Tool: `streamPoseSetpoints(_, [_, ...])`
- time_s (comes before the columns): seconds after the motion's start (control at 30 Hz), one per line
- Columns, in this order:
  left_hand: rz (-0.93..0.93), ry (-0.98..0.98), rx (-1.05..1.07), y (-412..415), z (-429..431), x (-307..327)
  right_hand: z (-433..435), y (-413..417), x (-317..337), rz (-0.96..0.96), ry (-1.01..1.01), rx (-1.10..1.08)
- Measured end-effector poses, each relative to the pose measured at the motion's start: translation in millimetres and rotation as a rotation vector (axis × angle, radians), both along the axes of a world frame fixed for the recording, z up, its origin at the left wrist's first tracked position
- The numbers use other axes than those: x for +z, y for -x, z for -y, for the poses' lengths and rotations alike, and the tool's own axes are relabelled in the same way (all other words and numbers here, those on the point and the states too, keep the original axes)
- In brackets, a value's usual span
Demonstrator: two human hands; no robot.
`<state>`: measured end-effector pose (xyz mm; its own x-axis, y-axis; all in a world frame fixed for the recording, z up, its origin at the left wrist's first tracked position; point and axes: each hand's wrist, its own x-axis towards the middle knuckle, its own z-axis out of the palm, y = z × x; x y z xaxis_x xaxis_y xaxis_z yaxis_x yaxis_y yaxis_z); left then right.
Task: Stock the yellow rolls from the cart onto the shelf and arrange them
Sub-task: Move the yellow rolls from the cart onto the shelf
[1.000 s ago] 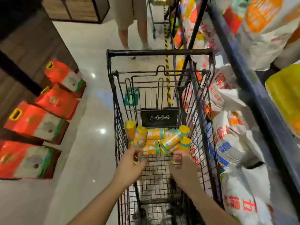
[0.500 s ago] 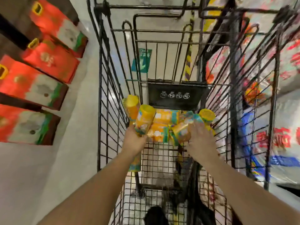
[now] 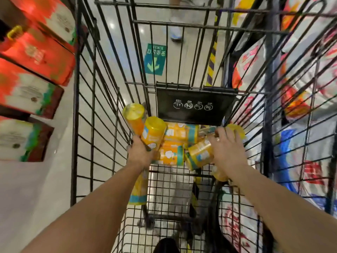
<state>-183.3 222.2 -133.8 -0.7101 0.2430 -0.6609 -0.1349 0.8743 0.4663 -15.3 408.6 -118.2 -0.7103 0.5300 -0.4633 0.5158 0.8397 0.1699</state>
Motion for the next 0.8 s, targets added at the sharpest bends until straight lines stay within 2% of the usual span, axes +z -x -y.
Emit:
streamPoseSetpoints(0.17, [-0.055,0.045,-0.067,3.5,3.4,-19.3,-1.7,5.4,-2.2,0.021,0.058,0.047])
streamPoseSetpoints(0.27, [-0.049,0.016,0.014,2.6,9.4,-34.9,-2.4,4.6,0.6,0.021,0.035,0.108])
streamPoseSetpoints(0.4, [0.052,-0.104,0.105,-6.7,8.2,-0.6,5.5,2.8,12.4,0.027,0.088,0.054])
streamPoseSetpoints(0.57, [0.289,-0.259,0.265,-20.4,19.0,31.9,31.8,-10.6,34.7,0.11,0.167,-0.143])
streamPoseSetpoints(0.63, [0.371,-0.294,0.346,-25.9,24.0,47.8,45.1,-19.8,45.9,0.061,0.239,-0.288])
streamPoseSetpoints(0.8, [0.427,-0.403,0.329,-41.0,34.9,97.8,92.5,-48.9,68.1,-0.123,0.448,-0.693])
